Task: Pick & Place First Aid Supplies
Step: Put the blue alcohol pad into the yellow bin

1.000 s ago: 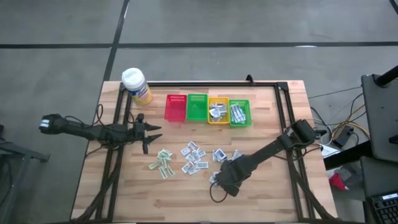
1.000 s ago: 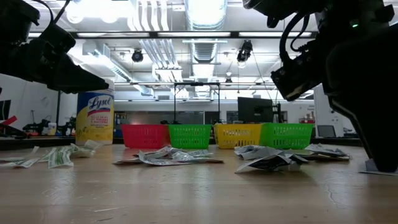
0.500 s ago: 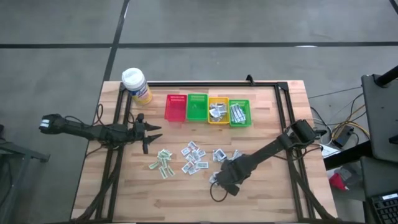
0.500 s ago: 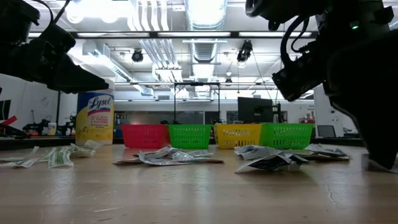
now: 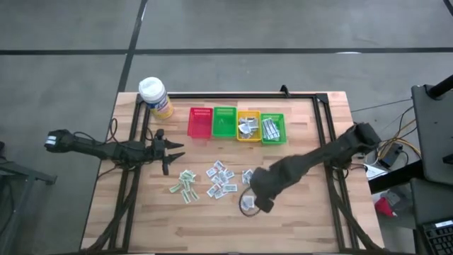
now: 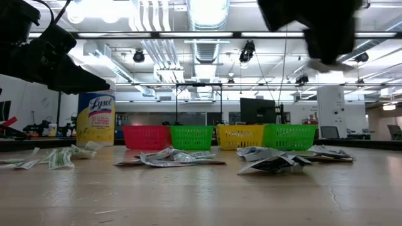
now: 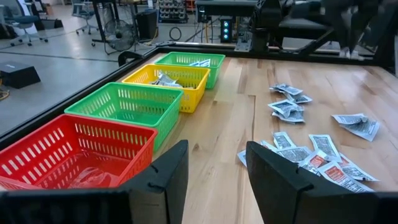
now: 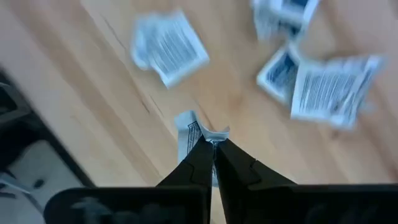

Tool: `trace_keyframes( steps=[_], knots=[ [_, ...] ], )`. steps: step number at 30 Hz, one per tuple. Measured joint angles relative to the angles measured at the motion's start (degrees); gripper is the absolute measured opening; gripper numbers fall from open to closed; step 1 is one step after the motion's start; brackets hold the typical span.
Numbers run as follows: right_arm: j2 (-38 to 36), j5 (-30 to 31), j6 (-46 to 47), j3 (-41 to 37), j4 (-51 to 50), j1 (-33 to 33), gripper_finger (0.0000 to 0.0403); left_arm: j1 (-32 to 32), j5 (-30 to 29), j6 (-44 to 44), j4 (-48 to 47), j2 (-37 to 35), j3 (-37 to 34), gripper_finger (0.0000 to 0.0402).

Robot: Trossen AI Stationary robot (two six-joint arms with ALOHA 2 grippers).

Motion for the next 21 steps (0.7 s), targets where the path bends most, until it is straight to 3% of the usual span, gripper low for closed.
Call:
trace_keyframes(
  steps=[15, 21],
  knots=[
    [-14.49, 6.89, -27.76, -0.10, 20.91, -17.63, 0.0008, -0.02, 0.00, -3.30, 0.46, 0.00, 0.02, 0.0158],
    [-14.87, 14.98, -34.94, -0.10, 25.83, -24.36, 0.0008, -0.02, 0.02, -3.52, 0.46, 0.02, 0.00, 0.0158]
  ],
)
